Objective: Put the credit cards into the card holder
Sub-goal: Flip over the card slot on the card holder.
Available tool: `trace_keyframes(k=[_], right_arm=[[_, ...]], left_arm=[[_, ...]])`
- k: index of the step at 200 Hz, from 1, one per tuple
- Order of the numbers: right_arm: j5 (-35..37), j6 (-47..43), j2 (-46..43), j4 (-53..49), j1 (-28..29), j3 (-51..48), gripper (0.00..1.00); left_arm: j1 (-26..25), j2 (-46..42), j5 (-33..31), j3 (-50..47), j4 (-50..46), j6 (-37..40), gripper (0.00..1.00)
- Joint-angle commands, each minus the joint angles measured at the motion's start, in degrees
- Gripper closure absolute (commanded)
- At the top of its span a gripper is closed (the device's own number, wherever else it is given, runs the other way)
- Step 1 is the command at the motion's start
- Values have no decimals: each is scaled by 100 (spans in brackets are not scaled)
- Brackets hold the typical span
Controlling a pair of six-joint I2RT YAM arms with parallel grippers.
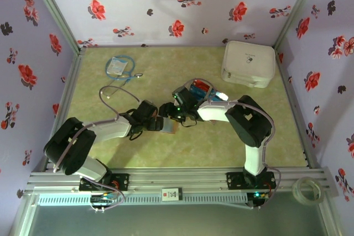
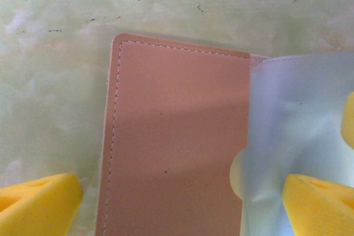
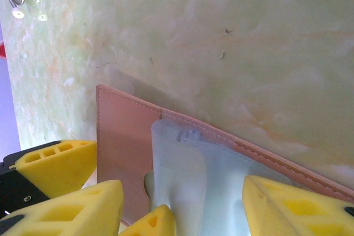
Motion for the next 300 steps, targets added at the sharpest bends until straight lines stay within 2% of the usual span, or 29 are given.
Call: trace_keyframes(k=[1, 65, 200, 300], right_arm=[[-314, -57, 167, 0, 39, 118, 42], [-293, -83, 28, -85, 86, 156, 44], [-274, -111, 78, -164, 104, 197, 44], [-236, -107, 53, -184, 100, 130, 44]], left_arm=[[54, 83, -91, -271, -499, -68, 4], [48, -241, -63, -304, -584, -62, 0], [52, -1005, -115, -248, -840, -196, 0], [52, -688, -163, -472, -615, -210, 0]])
